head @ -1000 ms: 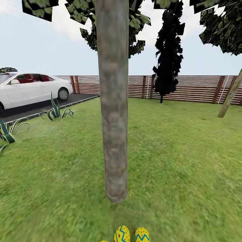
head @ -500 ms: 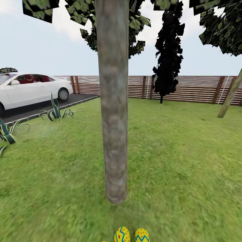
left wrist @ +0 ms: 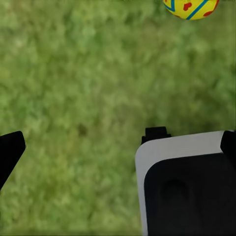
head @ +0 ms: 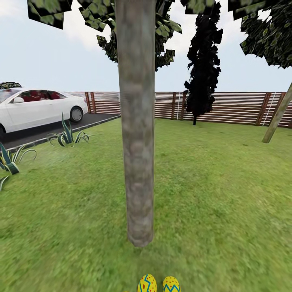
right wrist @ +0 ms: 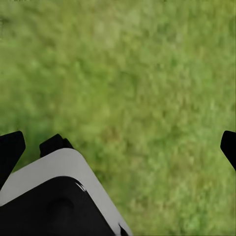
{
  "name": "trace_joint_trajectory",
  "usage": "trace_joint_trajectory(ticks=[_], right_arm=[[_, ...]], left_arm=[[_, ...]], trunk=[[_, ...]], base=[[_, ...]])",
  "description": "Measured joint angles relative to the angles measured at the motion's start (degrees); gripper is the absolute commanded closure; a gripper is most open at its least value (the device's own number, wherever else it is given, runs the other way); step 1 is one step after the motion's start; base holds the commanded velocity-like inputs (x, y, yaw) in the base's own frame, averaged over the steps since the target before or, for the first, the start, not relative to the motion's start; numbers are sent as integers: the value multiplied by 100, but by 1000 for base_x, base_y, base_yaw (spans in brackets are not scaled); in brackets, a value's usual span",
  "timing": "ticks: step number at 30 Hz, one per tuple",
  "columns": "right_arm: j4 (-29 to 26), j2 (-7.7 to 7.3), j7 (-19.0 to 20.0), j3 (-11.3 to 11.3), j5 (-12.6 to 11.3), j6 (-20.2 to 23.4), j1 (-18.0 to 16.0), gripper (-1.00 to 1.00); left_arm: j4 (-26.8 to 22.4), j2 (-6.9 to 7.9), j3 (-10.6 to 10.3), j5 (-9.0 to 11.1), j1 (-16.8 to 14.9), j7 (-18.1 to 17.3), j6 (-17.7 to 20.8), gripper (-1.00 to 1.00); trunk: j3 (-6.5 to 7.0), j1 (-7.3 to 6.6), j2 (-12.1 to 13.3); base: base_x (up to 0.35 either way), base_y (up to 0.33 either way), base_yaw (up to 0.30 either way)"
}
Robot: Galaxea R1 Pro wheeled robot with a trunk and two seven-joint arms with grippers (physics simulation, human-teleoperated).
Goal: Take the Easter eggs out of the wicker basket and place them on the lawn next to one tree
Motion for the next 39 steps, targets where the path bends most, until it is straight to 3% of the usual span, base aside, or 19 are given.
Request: trace_joint_trajectory(ticks=[39], right_arm=[[0,0,0,0,-3,0,1,-100]], left_arm=[[0,-16,-6,-15,2,9,12,-100]], trunk=[[702,-858,1566]], base=[[0,0,0]])
